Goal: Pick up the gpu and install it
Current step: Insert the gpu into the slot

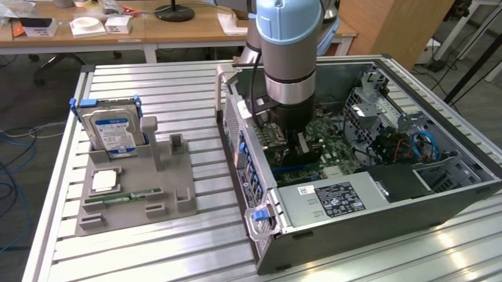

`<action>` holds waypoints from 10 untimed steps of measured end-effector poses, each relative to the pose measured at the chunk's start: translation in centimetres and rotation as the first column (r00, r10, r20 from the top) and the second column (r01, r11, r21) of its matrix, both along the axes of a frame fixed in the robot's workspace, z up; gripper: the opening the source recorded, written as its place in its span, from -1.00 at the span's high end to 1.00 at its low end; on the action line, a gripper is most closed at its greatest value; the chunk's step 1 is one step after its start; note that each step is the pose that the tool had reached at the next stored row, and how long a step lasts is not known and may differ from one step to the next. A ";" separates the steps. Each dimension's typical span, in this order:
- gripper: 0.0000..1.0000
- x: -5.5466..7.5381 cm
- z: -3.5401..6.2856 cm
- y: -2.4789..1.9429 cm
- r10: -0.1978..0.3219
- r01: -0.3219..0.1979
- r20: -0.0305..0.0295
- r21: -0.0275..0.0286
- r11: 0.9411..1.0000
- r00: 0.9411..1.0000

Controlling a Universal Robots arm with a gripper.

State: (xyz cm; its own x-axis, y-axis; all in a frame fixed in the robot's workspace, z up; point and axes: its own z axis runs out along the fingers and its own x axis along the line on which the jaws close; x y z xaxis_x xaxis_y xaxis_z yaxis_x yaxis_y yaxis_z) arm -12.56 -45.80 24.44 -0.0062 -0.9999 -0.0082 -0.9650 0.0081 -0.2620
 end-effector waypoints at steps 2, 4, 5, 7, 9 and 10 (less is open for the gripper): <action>0.47 0.0 -0.10 0.01 0.000 0.000 0.000 0.000 1.000 1.000; 0.47 0.0 -0.15 0.01 0.000 0.000 0.000 0.000 1.000 1.000; 0.47 0.0 -0.18 0.05 0.000 0.000 0.000 0.000 1.000 1.000; 0.47 0.0 -0.21 0.11 0.000 0.000 0.000 0.000 1.000 1.000; 0.47 0.0 -0.27 0.17 0.000 0.000 0.000 0.000 1.000 1.000; 0.47 0.0 -0.38 0.17 0.000 0.000 0.000 0.000 1.000 1.000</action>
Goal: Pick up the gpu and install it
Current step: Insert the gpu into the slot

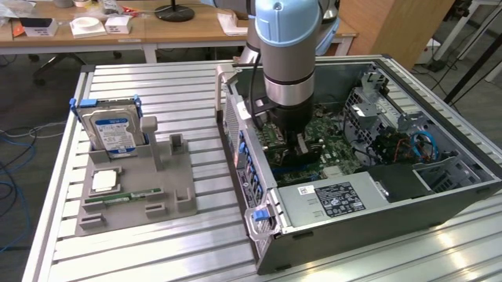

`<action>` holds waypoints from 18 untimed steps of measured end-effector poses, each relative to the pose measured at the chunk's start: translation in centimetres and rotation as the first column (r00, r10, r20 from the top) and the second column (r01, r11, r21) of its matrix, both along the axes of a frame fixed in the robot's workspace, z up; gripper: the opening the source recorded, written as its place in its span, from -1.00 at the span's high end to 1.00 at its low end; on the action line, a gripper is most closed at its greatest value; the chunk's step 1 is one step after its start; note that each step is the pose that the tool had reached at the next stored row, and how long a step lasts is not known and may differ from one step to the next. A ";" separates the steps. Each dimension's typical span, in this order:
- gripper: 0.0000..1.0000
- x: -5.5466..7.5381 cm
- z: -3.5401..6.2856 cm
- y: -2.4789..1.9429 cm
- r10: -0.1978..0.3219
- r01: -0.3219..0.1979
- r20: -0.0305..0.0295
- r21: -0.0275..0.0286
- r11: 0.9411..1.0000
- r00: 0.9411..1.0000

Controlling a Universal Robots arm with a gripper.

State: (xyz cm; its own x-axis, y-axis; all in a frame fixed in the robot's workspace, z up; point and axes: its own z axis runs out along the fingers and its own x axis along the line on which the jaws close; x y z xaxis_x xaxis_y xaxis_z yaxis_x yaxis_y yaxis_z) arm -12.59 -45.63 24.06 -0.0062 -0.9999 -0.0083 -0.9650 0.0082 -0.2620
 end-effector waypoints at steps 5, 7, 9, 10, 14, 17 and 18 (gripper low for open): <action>0.47 0.0 -0.55 -0.01 -0.001 0.001 0.001 -0.001 1.000 1.000; 0.47 0.0 -0.56 0.00 0.000 0.000 0.001 -0.001 1.000 1.000; 0.47 0.0 -0.56 0.00 0.000 0.000 0.000 0.000 1.000 1.000; 0.47 0.0 -0.57 0.00 0.000 0.000 0.000 0.000 1.000 1.000; 0.47 0.0 -0.57 0.00 0.000 0.000 0.000 -0.001 1.000 1.000; 0.47 0.0 -0.61 -0.03 0.000 0.000 0.001 0.001 1.000 1.000; 0.47 0.0 -0.65 -0.03 0.000 0.000 0.001 0.001 1.000 1.000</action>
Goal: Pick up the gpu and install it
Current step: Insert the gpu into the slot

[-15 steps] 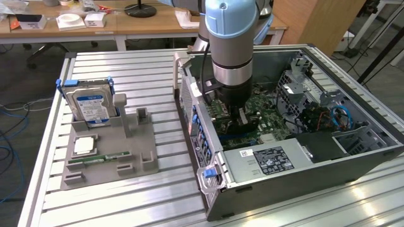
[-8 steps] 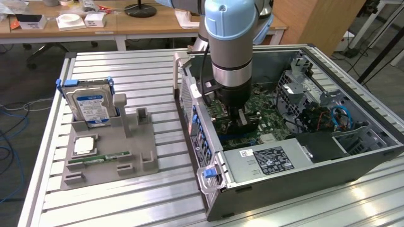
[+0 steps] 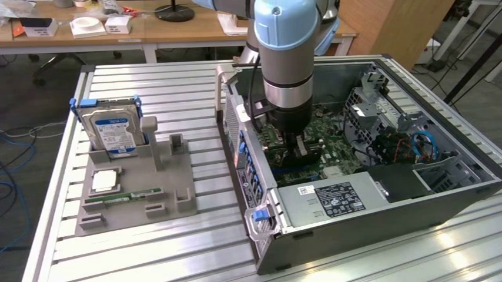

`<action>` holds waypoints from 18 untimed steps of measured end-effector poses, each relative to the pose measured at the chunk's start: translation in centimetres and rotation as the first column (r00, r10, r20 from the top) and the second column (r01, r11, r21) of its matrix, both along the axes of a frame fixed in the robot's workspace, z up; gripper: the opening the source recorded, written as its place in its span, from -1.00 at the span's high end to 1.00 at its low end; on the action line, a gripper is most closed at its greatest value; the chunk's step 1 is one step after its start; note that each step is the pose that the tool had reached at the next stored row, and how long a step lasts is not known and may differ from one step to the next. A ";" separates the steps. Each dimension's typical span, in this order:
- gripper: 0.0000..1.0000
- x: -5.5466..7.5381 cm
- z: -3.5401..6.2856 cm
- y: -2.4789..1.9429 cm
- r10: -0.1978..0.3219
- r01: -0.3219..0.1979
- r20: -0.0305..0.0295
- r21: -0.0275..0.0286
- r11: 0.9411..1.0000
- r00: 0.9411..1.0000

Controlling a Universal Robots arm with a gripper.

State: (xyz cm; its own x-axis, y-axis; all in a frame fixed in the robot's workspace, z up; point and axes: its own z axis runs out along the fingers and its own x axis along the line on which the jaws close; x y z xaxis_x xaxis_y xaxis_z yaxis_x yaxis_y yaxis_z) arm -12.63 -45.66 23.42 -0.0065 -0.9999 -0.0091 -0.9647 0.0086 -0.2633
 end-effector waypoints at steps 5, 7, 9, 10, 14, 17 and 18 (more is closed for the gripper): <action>0.47 -0.1 -0.41 0.00 0.000 0.000 0.000 -0.001 1.000 1.000; 0.47 -0.1 -0.43 0.01 0.000 0.000 0.000 -0.001 1.000 1.000; 0.47 -0.1 -0.46 0.00 0.000 0.000 0.000 -0.001 1.000 1.000; 0.47 -0.1 -0.49 0.00 0.000 0.000 0.000 0.000 1.000 1.000; 0.47 -0.1 -0.47 0.03 0.000 0.000 0.001 0.002 1.000 1.000; 0.47 -0.1 -0.48 0.00 0.000 0.000 0.004 0.001 1.000 1.000; 0.47 -0.1 -0.48 0.00 0.000 0.000 0.004 0.000 1.000 1.000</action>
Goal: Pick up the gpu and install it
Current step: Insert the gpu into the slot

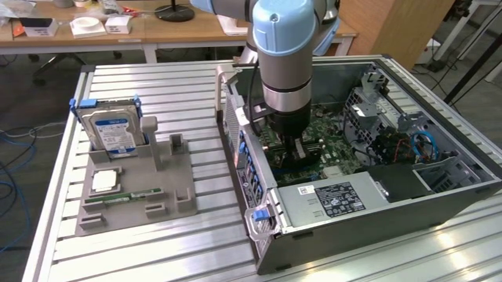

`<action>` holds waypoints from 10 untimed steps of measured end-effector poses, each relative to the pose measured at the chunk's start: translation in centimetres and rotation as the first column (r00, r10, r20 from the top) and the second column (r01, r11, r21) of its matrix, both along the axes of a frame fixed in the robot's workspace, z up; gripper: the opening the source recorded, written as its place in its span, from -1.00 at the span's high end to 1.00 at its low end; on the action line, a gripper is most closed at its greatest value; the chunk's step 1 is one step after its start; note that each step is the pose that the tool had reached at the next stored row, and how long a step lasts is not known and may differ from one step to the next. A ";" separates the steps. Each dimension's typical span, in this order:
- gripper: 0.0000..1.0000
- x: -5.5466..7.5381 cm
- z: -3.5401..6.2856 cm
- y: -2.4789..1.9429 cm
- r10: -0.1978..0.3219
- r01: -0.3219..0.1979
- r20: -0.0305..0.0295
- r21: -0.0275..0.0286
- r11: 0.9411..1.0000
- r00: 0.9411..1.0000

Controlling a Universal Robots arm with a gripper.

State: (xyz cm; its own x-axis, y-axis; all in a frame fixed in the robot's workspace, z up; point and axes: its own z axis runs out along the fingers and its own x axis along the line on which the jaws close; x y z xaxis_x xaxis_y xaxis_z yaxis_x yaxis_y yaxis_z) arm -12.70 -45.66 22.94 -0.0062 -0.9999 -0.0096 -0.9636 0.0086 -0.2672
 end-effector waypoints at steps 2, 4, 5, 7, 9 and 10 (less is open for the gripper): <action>0.47 0.0 0.00 0.00 0.000 0.000 0.000 0.000 1.000 1.000; 0.47 0.0 0.00 0.00 0.000 0.000 0.000 0.000 1.000 1.000; 0.47 0.0 -0.01 0.00 0.000 0.000 0.000 0.000 1.000 1.000; 0.45 0.0 -0.01 0.01 0.000 0.000 0.000 0.000 1.000 1.000; 0.34 0.0 -0.01 0.01 0.000 0.000 0.000 0.000 1.000 1.000; 0.22 0.0 -0.01 0.00 0.000 0.000 0.000 0.000 1.000 1.000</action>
State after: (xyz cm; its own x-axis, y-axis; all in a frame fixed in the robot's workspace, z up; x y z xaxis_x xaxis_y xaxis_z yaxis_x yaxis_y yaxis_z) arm -12.71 -45.65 22.93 -0.0065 -0.9999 -0.0098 -0.9636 0.0089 -0.2672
